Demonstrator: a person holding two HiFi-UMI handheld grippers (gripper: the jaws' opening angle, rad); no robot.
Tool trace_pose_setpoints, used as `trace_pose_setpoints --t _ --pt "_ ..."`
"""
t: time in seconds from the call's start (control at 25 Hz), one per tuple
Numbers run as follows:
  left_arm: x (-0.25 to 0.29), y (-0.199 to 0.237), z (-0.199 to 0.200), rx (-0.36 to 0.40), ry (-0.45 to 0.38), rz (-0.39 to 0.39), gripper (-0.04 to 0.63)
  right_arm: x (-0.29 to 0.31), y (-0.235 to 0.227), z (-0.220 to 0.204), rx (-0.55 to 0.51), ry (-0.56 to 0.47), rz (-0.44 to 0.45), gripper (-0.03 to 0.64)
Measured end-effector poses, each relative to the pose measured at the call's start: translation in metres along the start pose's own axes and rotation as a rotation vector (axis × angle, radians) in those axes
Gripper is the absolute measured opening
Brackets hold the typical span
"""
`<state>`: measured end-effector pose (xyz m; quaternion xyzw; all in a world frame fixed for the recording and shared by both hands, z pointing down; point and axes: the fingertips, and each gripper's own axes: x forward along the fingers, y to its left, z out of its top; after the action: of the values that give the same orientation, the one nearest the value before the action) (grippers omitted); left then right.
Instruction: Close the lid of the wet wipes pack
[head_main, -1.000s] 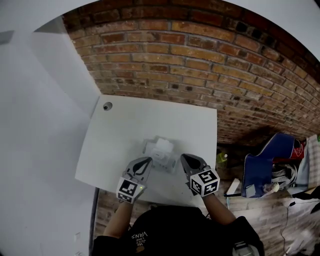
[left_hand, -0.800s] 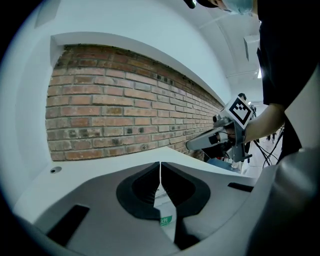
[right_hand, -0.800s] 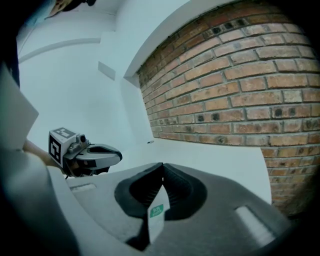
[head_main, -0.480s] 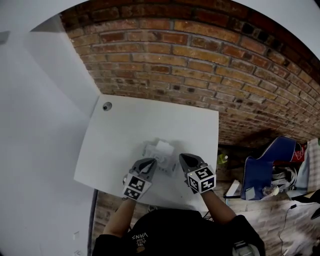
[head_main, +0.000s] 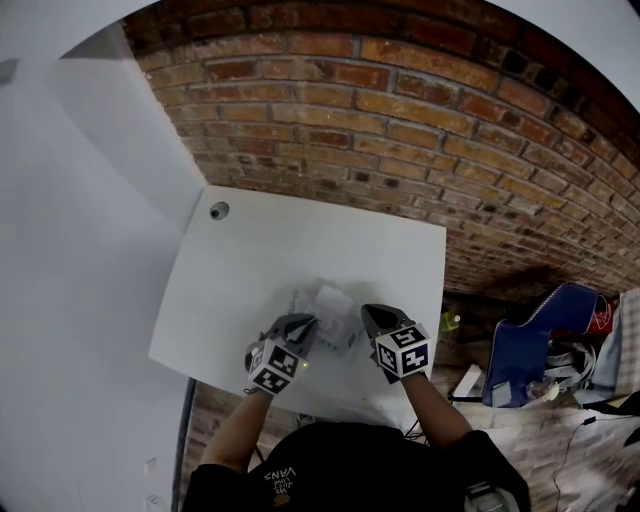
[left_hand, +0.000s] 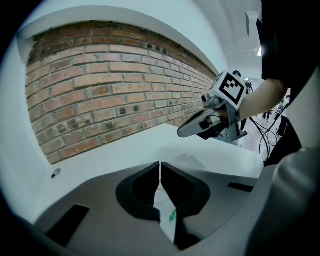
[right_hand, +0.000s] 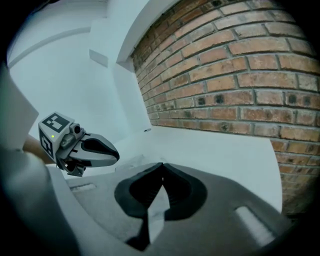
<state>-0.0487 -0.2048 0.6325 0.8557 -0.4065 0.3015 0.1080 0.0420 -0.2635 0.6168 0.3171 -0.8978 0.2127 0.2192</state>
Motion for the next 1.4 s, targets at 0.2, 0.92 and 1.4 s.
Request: trace_pose_setpoints --t 0.2,0.92,1.4 --pt "0.010 0.000 -0.003 0.052 0.063 -0.021 0.006 0.019 -0.018 -0.003 0.021 0.048 -0.017 0.000" --pt "0.030 -0.006 -0.024 0.087 0.186 -0.085 0.006 0.061 -0.030 -0.034 0.093 0.176 0.042 0.000" --pt "0.032 -0.006 -0.029 0.061 0.191 -0.087 0.006 0.062 -0.024 -0.021 0.238 0.104 0.132 0.002"
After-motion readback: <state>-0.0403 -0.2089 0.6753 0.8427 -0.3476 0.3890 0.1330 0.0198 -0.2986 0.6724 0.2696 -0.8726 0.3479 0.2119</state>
